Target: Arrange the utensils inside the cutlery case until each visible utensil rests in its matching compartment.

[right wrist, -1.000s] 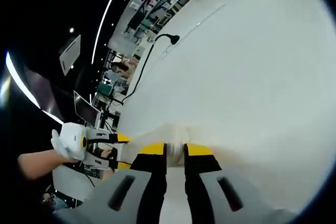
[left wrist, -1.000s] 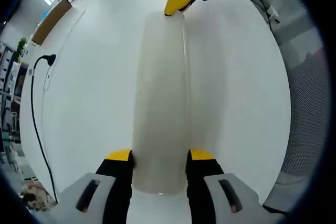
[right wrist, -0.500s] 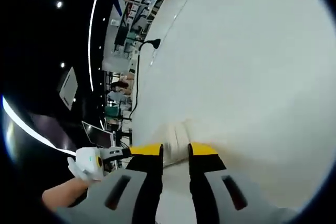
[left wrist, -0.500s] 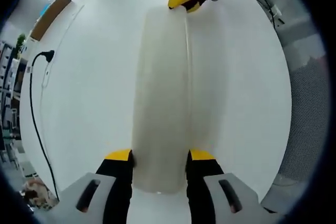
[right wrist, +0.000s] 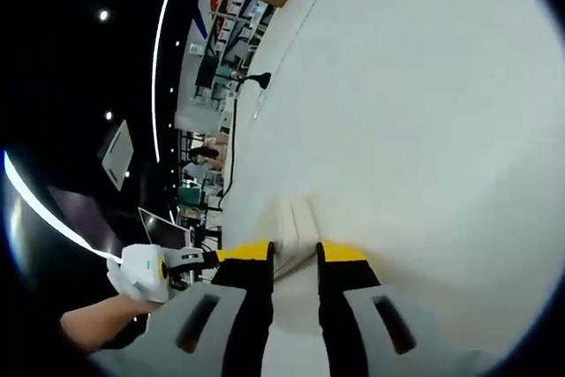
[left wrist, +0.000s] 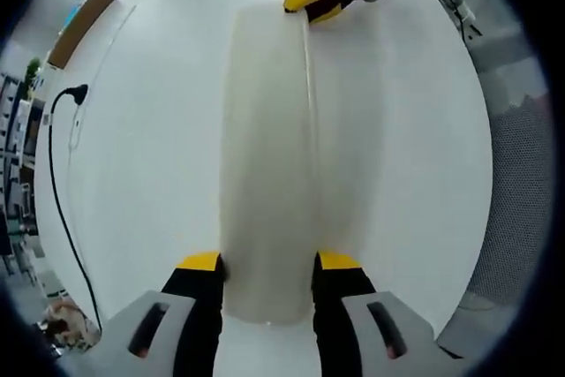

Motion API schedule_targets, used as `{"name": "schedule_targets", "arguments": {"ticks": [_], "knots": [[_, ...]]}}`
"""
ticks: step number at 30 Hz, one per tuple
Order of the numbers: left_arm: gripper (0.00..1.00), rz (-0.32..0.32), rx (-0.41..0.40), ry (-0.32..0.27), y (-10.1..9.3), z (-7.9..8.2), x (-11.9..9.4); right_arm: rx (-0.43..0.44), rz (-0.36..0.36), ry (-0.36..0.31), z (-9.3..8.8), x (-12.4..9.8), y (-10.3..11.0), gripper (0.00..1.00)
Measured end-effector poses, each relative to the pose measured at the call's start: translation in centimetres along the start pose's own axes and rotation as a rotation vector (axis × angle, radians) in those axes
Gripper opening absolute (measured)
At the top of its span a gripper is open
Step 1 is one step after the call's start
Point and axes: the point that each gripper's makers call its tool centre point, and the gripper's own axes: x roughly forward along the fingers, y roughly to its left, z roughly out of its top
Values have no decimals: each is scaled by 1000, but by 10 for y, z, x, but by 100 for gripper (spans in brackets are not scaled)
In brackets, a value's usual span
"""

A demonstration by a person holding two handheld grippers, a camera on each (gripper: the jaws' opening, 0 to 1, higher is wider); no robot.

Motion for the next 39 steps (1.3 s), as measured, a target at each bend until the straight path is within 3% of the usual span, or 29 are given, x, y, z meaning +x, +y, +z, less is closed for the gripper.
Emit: {"name": "schedule_targets", "arguments": {"ticks": [2, 4, 5, 6, 9, 11, 14, 15, 17, 20, 22, 25, 26, 27, 29, 33, 34, 36, 38, 39], "knots": [[40, 2, 13, 3, -1, 0, 0, -23, 1, -14, -2, -1, 1, 15], [39, 5, 30, 16, -2, 1, 0, 21, 13, -22, -4, 0, 0, 12], [39, 11, 53, 13, -2, 3, 0, 19, 17, -68, 2, 3, 0, 11], [39, 6, 37, 18, -3, 3, 1, 58, 27, -11, -11, 1, 2, 11], [39, 3, 46, 30, -4, 2, 0, -8, 23, -46, -5, 5, 1, 10], [39, 1, 47, 35, -4, 2, 1, 26, 21, -43, -14, 5, 7, 9], [40, 0, 54, 47, -4, 2, 1, 8, 28, -42, -15, 2, 11, 10], [40, 1, 52, 45, -4, 2, 2, -24, -3, -40, -15, 1, 11, 11], [40, 10, 63, 27, -3, 1, 1, -285, -71, -14, -11, -5, 12, 13], [40, 11, 104, -50, -5, 2, -1, -323, -104, 64, -21, -16, 14, 13], [40, 8, 135, -85, -10, 0, -3, -303, -114, 91, -30, -22, 13, 14], [40, -10, 150, -99, -21, -5, -4, -325, -119, 141, -43, -26, 11, 19], [40, -5, 190, -104, -24, -5, -4, -321, -127, 143, -47, -28, 8, 20], [41, -4, 171, -99, -25, -6, -3, -367, -125, 122, -44, -30, 6, 20], [41, -4, 145, -92, -26, -8, -4, -273, -141, 80, -38, -29, 5, 19], [42, -28, 100, -122, -28, -12, -5, -354, -139, 114, -40, -27, 5, 19], [42, -28, 59, -164, -29, -9, -5, -334, -141, 116, -41, -25, 5, 19], [42, -35, -67, -215, -29, -8, -7, -321, -139, 121, -40, -24, 5, 19], [45, -52, -237, -264, -28, -9, -11, -339, -137, 138, -41, -21, 5, 19], [49, -87, -365, -272, -29, -13, -12, -344, -136, 142, -40, -20, 5, 19]]}}
